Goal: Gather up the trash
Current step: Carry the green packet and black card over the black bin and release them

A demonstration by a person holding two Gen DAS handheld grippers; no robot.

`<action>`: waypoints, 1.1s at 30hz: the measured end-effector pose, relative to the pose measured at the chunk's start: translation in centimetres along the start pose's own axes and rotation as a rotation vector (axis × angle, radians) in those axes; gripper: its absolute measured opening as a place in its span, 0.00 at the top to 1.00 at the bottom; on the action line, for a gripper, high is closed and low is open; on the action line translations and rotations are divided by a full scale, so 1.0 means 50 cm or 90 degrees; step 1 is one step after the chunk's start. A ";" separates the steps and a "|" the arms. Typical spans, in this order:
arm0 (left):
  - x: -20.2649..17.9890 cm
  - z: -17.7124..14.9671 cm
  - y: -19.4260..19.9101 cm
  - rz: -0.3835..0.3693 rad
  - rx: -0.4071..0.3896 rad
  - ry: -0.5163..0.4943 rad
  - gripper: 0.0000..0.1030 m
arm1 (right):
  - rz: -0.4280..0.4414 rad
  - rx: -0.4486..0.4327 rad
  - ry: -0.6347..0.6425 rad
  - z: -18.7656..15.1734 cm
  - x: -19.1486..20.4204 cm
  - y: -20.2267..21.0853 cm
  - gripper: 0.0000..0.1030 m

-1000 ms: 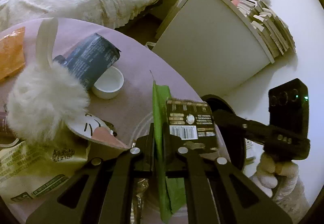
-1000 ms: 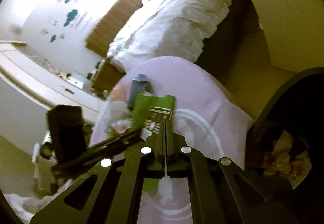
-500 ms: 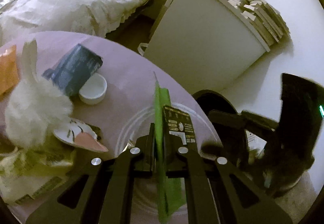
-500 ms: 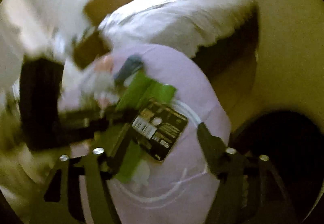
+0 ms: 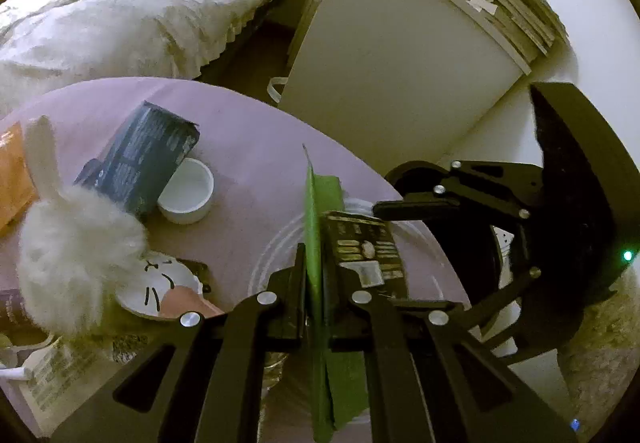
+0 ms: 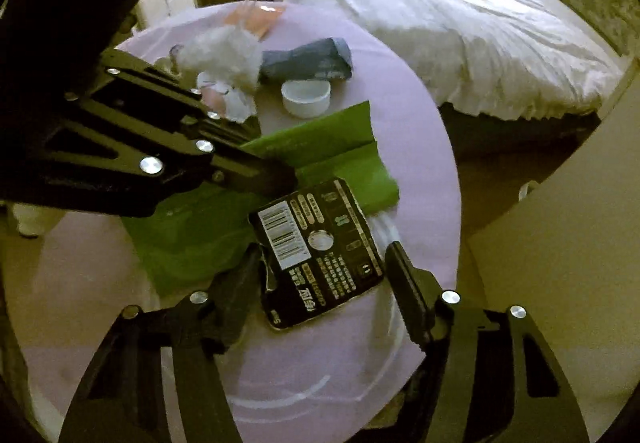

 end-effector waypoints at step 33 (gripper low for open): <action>-0.345 0.027 -0.205 -0.203 0.064 0.041 0.93 | -0.096 -0.096 -0.756 -0.459 -0.324 0.155 0.38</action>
Point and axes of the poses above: each gripper's, at about its wrist camera, not at the fingertips, and y roughly against the way its jaws point, x to its left, z to its top, the point moved 9 cm from there along -y, roughly the way its jaws point, and after that the axes turned 3 degrees about y, right-handed, at the moved point
